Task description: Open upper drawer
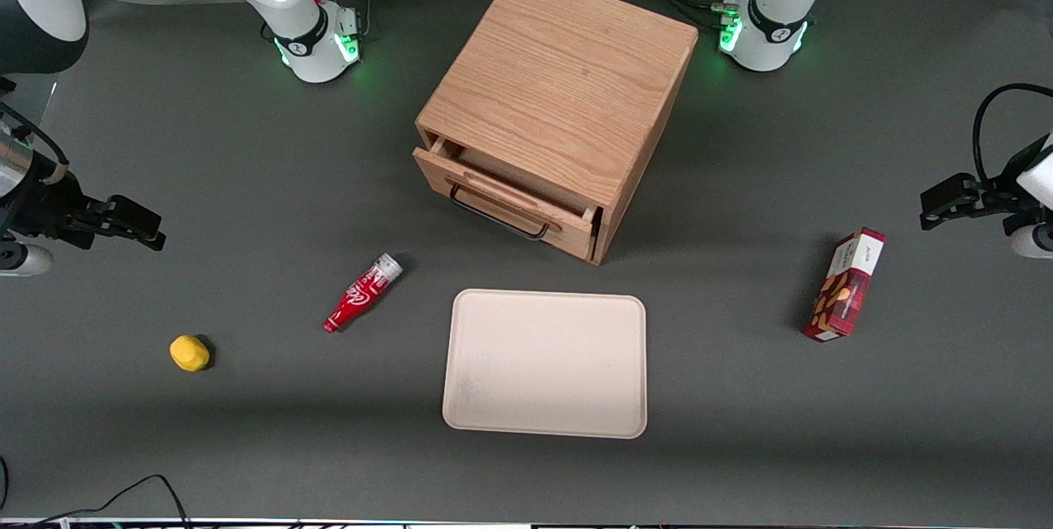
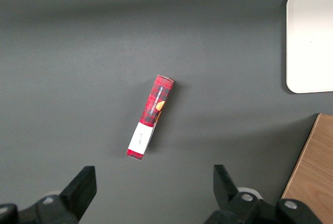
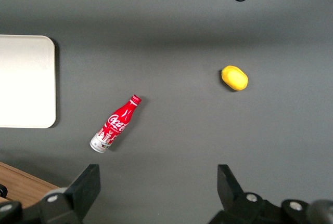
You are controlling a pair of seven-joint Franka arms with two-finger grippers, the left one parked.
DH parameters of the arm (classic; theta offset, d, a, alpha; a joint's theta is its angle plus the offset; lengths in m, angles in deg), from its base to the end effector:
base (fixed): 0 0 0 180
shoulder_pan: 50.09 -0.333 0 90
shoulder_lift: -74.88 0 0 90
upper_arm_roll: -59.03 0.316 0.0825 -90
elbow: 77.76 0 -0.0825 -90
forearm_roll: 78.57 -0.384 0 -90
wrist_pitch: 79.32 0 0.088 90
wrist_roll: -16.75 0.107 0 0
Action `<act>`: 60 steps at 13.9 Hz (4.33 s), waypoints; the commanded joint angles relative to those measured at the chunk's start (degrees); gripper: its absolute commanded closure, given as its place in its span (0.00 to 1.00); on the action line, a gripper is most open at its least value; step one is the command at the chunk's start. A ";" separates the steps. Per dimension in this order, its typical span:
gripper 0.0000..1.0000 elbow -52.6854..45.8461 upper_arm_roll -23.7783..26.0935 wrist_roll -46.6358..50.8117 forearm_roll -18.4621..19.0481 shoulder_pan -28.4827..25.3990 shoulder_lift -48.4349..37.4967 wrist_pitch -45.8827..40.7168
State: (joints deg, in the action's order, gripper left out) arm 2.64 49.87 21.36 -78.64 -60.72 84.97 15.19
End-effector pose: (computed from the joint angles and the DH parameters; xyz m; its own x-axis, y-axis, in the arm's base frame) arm 0.6155 0.0251 0.6095 0.9960 -0.0505 0.0742 -0.0522 -0.9984 0.0208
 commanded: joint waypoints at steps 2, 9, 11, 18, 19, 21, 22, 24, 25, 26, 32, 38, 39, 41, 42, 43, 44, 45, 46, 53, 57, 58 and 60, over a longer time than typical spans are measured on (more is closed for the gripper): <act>0.00 -1.64 -0.33 -0.83 0.24 -0.18 0.71 -1.08; 0.00 -1.64 -0.24 -0.83 0.24 -0.62 1.06 -1.08; 0.00 -2.17 1.68 -0.74 0.77 -1.41 1.42 -1.08; 0.00 -2.08 3.18 -3.09 0.86 -11.52 1.42 -1.08; 0.00 -1.91 5.36 -7.81 0.86 -11.35 1.42 -1.08; 0.00 -1.82 8.97 -16.80 0.86 -11.35 2.20 -1.08; 0.00 -1.82 10.12 -17.52 0.77 -11.43 2.47 -1.08; 0.00 -1.73 14.94 -18.75 0.51 -11.26 3.52 -0.99; 0.00 -1.82 16.27 -19.98 0.51 -11.26 4.39 -0.47; 0.00 -1.82 17.33 -21.21 0.42 -11.43 5.27 -0.12; 0.00 -1.82 23.40 -31.66 0.24 -11.00 11.07 8.13; 0.00 -1.90 23.23 -40.82 -11.44 -9.85 16.26 11.31; 0.00 -1.91 23.23 -40.91 -11.53 -9.94 16.79 11.40; 0.00 -1.91 23.23 -41.69 -11.53 -9.85 18.11 11.40; 0.00 -1.91 23.31 -42.13 -11.97 -9.85 18.72 11.40; 0.00 -1.82 23.23 -42.31 -13.45 -9.85 19.08 11.49; 0.00 -1.73 23.14 -42.40 -14.42 -9.85 19.17 11.75; 0.00 -1.73 23.23 -42.40 -14.61 -9.94 19.43 11.84; 0.00 -1.82 23.23 -42.40 -14.61 -9.94 19.96 12.10; 0.00 -2.26 23.14 -42.40 -14.00 -10.12 23.56 17.28; 0.00 -6.12 22.88 -43.01 -13.21 -10.03 26.55 17.73; 0.00 -7.26 22.61 -43.71 -12.77 -9.85 26.99 17.64; 0.00 -9.98 21.39 -45.20 -11.63 -9.76 28.48 17.55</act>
State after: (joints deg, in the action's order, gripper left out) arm -2.43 72.05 -21.45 -91.50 -70.70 110.67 33.23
